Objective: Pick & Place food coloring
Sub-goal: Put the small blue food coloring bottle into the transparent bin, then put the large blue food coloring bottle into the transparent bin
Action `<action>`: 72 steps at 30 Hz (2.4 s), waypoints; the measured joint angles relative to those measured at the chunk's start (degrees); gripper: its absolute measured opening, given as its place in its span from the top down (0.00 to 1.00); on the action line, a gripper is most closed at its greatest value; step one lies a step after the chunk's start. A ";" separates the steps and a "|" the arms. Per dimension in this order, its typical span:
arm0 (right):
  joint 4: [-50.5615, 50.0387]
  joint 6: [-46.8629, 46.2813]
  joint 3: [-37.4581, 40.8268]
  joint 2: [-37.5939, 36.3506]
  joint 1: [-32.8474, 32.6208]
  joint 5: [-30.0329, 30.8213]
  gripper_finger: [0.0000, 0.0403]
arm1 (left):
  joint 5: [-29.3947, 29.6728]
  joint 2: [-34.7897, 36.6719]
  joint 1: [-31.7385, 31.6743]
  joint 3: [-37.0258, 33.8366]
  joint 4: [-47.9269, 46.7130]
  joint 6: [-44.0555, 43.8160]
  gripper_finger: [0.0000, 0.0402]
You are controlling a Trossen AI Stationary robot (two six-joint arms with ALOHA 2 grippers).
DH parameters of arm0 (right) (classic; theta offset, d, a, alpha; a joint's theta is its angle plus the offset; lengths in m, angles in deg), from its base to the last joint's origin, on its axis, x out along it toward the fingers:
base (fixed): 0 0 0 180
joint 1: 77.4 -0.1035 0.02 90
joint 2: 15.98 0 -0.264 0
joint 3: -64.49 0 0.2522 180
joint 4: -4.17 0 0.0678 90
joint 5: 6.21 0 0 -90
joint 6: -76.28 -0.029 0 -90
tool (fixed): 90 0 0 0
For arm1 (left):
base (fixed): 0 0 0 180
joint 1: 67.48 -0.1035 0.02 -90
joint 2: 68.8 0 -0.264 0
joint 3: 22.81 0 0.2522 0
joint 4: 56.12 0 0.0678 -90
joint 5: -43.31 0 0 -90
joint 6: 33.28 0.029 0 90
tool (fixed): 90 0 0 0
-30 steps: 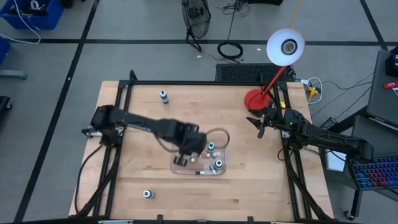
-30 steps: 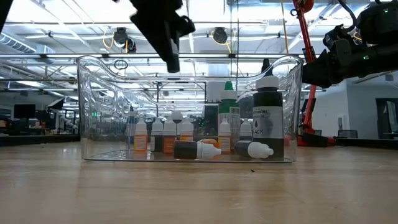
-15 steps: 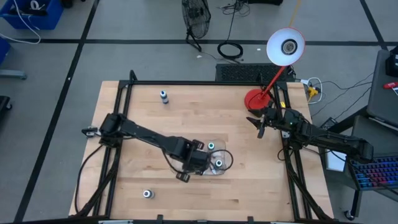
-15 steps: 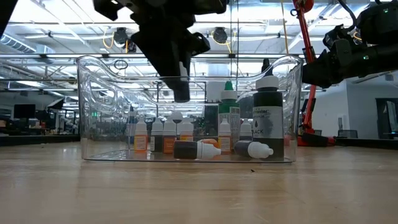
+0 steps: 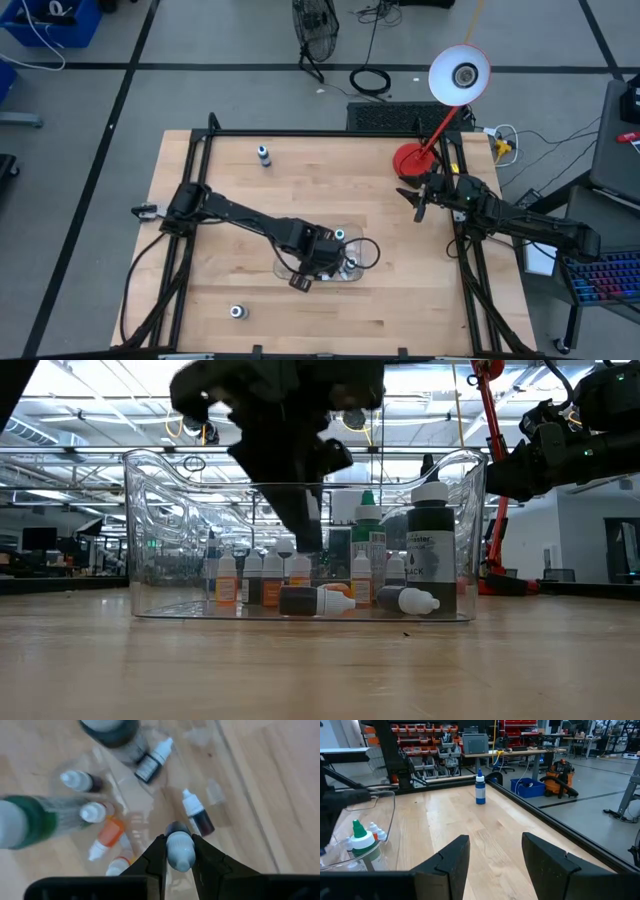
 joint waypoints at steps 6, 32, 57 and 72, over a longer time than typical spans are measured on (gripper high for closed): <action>-0.02 0.00 0.00 0.02 0.00 -0.01 0.58 | 1.41 -2.52 -0.11 -0.02 0.05 0.44 0.84; 0.04 0.00 0.00 0.00 0.00 -0.02 0.58 | 2.62 -2.70 -0.42 0.87 -0.63 -1.95 0.53; -0.04 0.00 0.00 0.00 -0.02 0.00 0.58 | 12.10 35.38 -40.42 -15.83 -13.15 -25.75 0.48; -0.02 0.00 0.02 0.00 0.00 -0.02 0.58 | 5.54 21.02 -57.64 -15.80 -8.51 -19.66 0.19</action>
